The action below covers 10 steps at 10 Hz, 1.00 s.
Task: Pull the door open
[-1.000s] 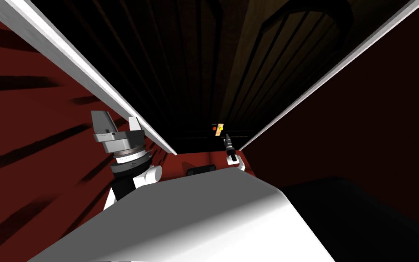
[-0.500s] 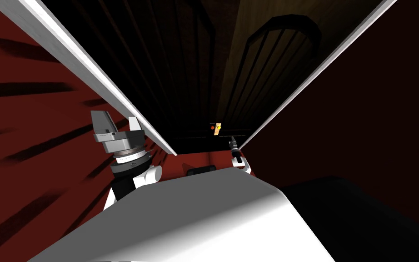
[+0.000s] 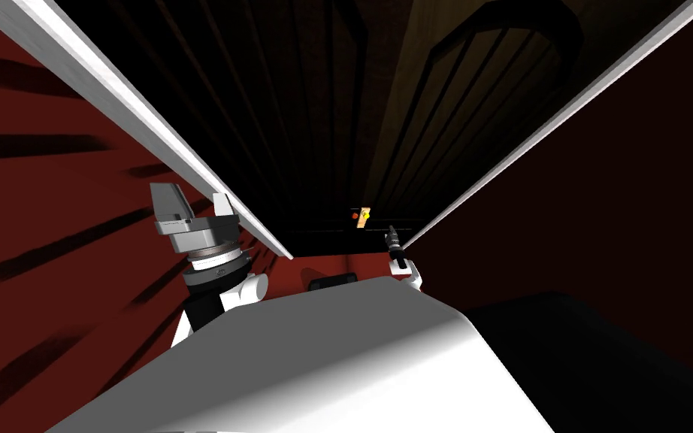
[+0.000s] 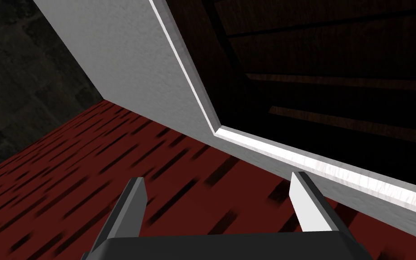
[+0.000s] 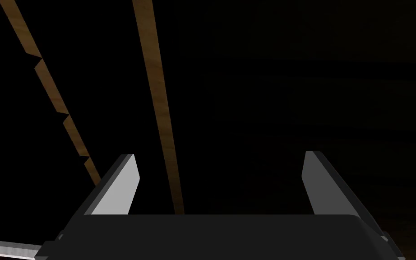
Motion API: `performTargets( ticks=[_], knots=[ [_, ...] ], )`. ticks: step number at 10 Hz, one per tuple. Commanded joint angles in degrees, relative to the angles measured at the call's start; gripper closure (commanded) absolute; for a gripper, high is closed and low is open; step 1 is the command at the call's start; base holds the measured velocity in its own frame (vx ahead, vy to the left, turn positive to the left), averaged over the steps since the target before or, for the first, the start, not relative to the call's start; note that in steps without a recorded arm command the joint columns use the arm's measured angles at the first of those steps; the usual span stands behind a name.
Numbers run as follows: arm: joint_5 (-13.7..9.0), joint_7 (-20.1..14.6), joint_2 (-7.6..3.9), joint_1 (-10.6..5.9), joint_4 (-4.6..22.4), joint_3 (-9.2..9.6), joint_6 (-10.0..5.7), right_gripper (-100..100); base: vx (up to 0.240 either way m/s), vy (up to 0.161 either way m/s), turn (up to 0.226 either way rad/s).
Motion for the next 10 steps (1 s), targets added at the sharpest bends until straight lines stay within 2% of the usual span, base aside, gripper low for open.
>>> performTargets(
  ticks=[1, 3, 5, 6, 7, 10],
  knots=[
    [-0.19, -0.17, -0.04, -0.74, 0.15, 0.28, -0.2, -100, 0.194, -0.025, 0.089],
    [-0.21, -0.31, 0.44, -2.19, 0.02, 1.58, -0.69, -100, 0.197, 0.012, 0.175],
    [-0.05, -0.39, 1.34, -3.89, -0.44, 3.49, -1.24, -100, 0.21, 0.09, 0.188],
    [-0.08, -0.14, 1.24, -3.54, 0.81, 2.56, -1.73, -100, 0.093, 0.059, 0.044],
    [-0.08, -0.14, 1.24, -3.54, 0.81, 2.56, -1.73, 100, -0.009, -0.01, -0.043],
    [-0.08, -0.14, 1.24, -3.54, 0.81, 2.56, -1.73, 100, -0.027, -0.014, 0.011]
  ],
)
